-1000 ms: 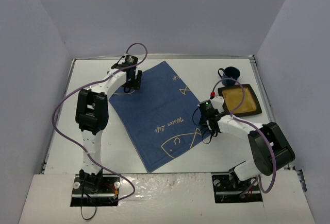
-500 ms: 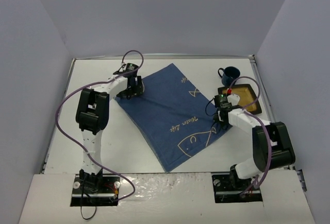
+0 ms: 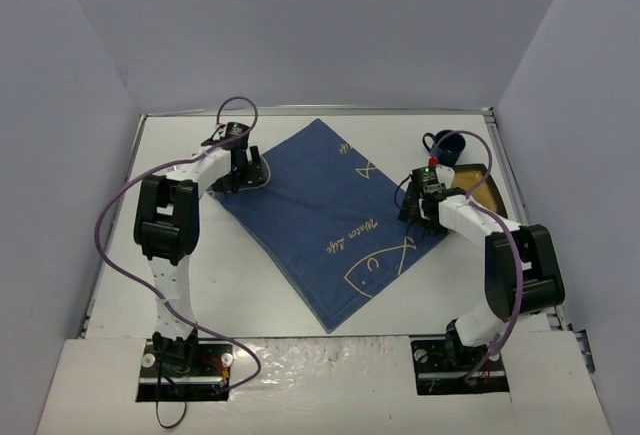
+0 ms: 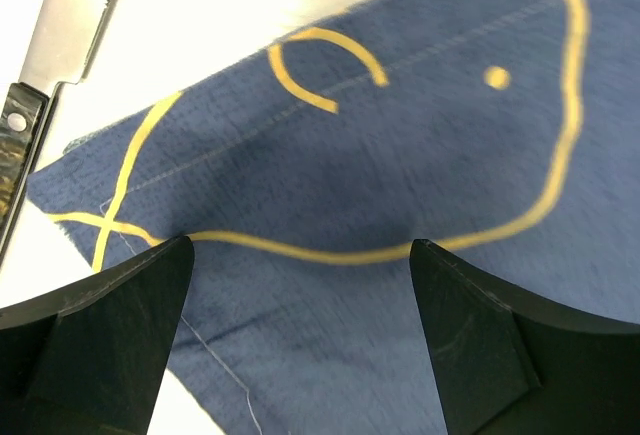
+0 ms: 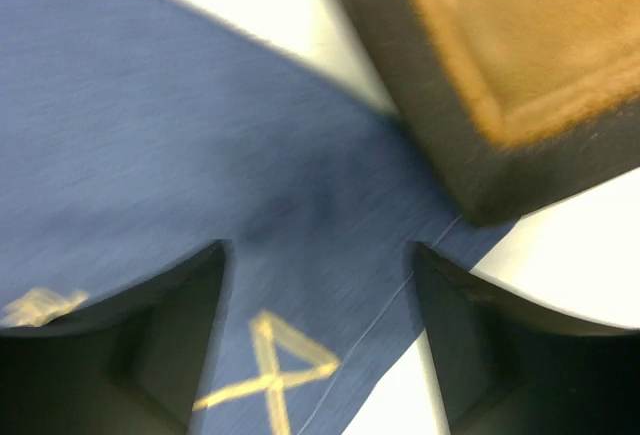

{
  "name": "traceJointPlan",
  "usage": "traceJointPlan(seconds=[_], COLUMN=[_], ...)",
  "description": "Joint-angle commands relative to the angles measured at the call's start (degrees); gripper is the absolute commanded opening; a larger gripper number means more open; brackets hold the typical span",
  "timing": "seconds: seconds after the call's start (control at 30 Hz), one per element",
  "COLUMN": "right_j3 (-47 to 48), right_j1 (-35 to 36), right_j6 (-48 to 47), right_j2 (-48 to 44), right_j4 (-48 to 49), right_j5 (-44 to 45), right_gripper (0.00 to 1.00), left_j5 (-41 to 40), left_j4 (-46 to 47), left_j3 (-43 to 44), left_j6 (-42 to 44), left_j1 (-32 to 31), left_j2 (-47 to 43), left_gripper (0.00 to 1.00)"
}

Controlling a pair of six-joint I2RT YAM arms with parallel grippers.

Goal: Set the dinner table for one person

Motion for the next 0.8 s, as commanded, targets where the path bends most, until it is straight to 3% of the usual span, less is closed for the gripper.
traceJointPlan(seconds=[0.0,0.17,0.33,0.4,0.77], right_j3=[2.22,-0.63,-3.23,-4.19,-4.41], right_j1=[5.99,15.49,28.43,35.58,51.56], right_j6=[0.13,2.66,3.59,2.76,2.66], right_j2=[-11.18,-18.16,-19.47,-18.96,-7.14], right_j4=[-2.55,-2.81,-0.84,0.18,6.28], right_j5=[-1.08,-3.16,-0.79,0.36,3.41], right_gripper=[0.77,0.78,0.77,0.76,0.71], left_j5=[5.28,11.19,14.10,14.99,14.42], left_j4=[1.79,3.46,2.89,3.21,4.70], left_j3=[4.62,13.91,22.90,25.14,27.56], left_j6=[7.53,13.74,18.48,19.13,18.40], left_j1=[-3.13,-5.86,-6.79,-6.85,-7.29], left_j2=[-9.39,-6.27,1.13,5.09,13.75], left_gripper=[0.87,0.88,0.88,0.88,0.86])
